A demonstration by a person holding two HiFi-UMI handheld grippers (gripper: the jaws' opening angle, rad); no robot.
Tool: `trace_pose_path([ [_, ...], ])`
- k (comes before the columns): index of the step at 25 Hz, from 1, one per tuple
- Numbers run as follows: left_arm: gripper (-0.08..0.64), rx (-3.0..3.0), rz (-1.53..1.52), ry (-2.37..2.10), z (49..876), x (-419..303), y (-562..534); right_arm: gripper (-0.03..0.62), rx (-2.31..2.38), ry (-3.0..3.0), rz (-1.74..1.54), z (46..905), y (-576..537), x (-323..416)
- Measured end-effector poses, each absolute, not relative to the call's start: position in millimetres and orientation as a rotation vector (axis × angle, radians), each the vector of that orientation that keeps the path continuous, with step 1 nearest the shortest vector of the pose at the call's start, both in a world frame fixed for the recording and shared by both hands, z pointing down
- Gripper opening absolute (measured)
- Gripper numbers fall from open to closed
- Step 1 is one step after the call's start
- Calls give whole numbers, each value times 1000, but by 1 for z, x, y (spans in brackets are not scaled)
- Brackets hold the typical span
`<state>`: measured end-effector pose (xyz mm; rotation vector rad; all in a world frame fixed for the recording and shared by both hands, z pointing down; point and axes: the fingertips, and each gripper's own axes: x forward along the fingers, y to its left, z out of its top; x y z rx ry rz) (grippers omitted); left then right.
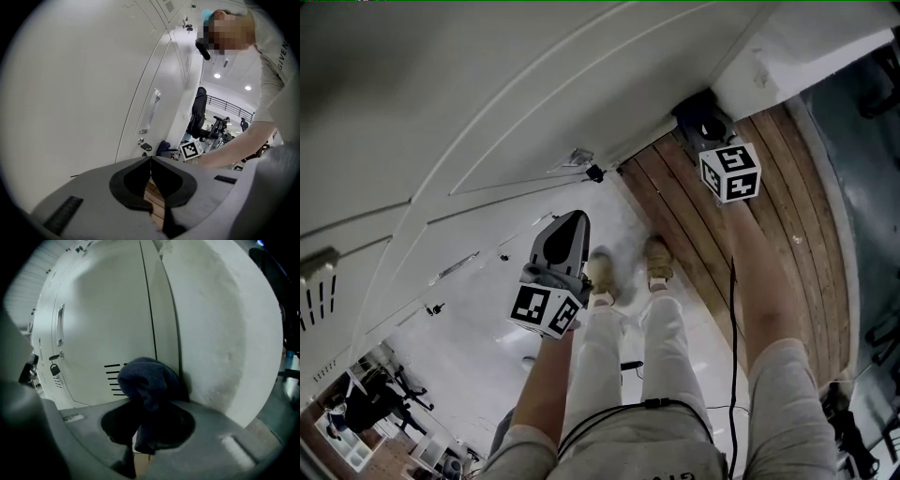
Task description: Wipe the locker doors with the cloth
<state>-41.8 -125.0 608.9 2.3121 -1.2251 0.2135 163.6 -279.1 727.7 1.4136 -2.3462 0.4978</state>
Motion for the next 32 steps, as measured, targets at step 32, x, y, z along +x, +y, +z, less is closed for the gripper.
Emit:
trace_pose_path([
  [32, -2, 2459, 67, -1319, 443, -83, -88, 57, 1262, -2591, 221, 479, -126, 85],
])
